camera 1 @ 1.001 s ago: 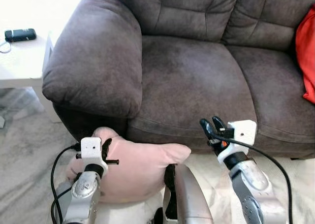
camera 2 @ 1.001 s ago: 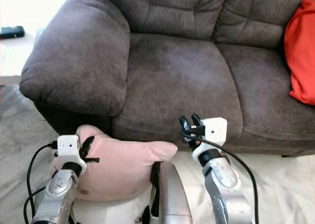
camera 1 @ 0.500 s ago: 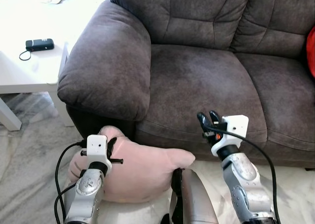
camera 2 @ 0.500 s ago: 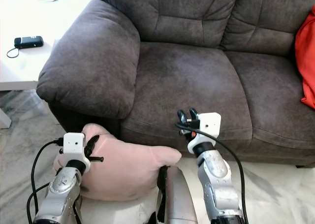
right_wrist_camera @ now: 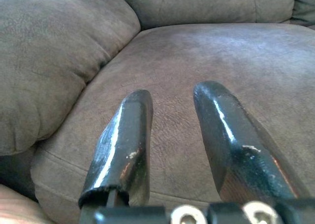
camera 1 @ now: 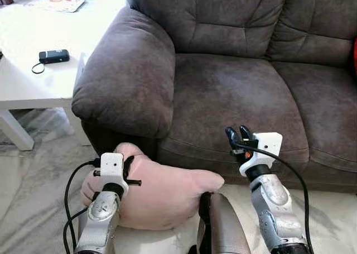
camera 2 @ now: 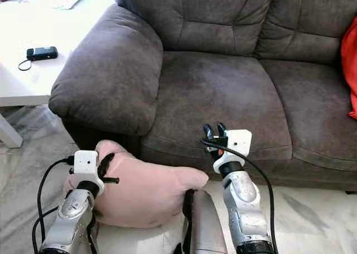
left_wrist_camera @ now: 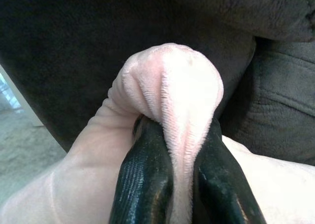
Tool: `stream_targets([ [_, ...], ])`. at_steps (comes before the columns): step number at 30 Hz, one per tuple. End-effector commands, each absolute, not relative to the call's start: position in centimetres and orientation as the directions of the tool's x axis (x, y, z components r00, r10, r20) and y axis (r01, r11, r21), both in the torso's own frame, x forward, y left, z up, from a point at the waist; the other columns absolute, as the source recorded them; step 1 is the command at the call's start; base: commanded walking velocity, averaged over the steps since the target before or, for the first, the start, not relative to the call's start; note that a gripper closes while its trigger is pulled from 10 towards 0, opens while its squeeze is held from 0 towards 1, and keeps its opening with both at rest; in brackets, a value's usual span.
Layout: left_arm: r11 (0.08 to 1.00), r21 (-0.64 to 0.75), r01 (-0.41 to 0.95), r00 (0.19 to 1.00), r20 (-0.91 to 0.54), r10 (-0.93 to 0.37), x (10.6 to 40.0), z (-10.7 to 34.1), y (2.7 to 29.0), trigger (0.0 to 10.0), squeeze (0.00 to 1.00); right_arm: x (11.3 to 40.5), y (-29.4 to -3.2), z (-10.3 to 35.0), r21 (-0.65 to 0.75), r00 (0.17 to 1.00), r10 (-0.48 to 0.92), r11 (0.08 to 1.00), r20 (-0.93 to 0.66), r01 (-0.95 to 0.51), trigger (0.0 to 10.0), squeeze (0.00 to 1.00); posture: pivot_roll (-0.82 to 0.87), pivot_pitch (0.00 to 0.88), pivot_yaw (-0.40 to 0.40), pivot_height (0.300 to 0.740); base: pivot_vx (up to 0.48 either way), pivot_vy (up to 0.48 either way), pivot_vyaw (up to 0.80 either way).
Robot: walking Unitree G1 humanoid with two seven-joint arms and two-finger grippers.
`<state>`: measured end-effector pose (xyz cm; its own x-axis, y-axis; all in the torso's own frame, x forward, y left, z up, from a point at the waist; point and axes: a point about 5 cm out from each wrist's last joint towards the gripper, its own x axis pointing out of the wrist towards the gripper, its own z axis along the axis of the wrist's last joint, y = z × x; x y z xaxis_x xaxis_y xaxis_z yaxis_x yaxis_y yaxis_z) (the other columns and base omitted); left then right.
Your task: Move the pillow to the sofa from floor
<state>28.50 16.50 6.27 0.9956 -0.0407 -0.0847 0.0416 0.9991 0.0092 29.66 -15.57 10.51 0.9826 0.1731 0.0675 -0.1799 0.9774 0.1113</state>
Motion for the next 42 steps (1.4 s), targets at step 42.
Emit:
stream_targets([
  [42,0.999,0.031,0.007,0.994,0.110,-0.011,29.62,10.68,16.97,10.0,0.00,29.79,-15.99,10.30,0.115,0.987,0.146,0.982,0.069,-0.153,10.0,0.00,0.07,0.000,-0.089,0.481,-0.219,0.000,0.00],
])
